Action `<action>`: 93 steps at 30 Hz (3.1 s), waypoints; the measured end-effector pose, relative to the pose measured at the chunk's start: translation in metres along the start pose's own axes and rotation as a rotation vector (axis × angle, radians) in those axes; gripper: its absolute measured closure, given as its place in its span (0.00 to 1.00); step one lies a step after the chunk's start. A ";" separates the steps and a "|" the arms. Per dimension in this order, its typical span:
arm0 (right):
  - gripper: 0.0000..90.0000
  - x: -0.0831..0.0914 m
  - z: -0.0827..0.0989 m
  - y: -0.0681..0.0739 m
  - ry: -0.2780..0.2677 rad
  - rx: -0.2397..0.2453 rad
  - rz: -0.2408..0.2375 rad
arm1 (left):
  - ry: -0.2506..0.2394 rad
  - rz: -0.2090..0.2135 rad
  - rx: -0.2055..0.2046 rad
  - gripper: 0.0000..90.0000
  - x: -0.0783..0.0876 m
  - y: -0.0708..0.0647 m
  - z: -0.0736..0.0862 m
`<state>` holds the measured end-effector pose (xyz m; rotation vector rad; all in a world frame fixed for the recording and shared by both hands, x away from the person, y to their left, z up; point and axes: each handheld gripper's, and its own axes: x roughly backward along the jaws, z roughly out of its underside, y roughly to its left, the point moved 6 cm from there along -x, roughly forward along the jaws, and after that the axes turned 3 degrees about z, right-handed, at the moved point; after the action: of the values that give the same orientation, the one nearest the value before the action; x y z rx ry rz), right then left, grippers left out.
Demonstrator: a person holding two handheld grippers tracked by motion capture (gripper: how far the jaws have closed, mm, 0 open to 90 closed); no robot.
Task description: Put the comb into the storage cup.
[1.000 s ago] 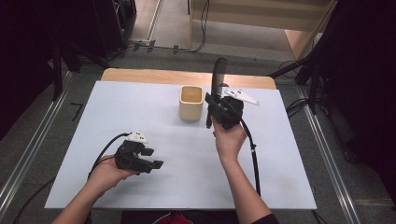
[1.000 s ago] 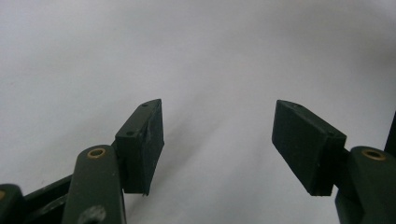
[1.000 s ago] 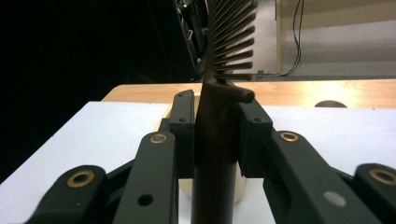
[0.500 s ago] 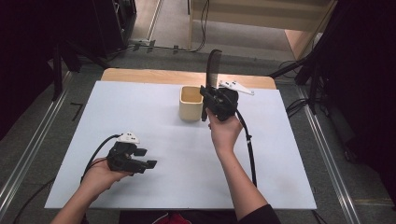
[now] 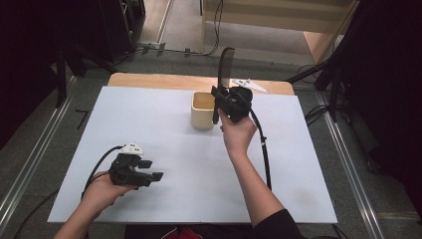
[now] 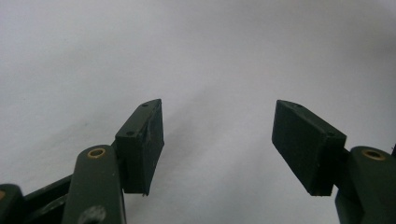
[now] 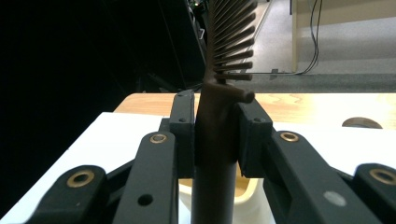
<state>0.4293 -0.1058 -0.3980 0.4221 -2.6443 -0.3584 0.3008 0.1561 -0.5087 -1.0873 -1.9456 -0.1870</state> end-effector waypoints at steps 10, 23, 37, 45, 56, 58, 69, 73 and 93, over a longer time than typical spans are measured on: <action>0.78 -0.008 -0.007 -0.002 0.012 -0.022 0.003 | 0.007 -0.004 -0.002 0.39 0.000 0.001 0.000; 0.78 -0.022 -0.025 0.004 0.007 0.002 0.016 | 0.007 -0.001 -0.003 0.39 -0.001 0.002 0.001; 0.78 -0.042 -0.041 0.008 0.004 0.027 0.040 | 0.001 0.002 -0.002 0.39 -0.001 0.003 0.000; 0.78 -0.054 -0.042 0.008 0.005 0.048 0.062 | 0.001 0.003 -0.004 0.39 -0.001 0.004 0.000; 0.78 -0.068 -0.037 0.004 -0.015 0.055 0.108 | 0.001 0.009 -0.005 0.39 -0.001 0.004 0.000; 0.78 -0.070 -0.035 0.005 -0.018 0.060 0.114 | 0.002 0.009 -0.005 0.39 -0.001 0.004 0.001; 0.78 -0.077 -0.030 0.006 -0.033 0.088 0.153 | 0.002 0.010 -0.003 0.39 -0.002 0.004 -0.001; 0.78 -0.078 -0.029 0.005 -0.034 0.092 0.155 | 0.000 0.012 -0.003 0.39 -0.002 0.004 -0.001; 0.78 -0.084 -0.016 0.006 -0.027 0.099 0.153 | 0.001 0.012 -0.007 0.39 -0.003 0.004 -0.001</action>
<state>0.5075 -0.0738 -0.4134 0.2447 -2.7075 -0.1872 0.3051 0.1561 -0.5110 -1.1031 -1.9380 -0.1882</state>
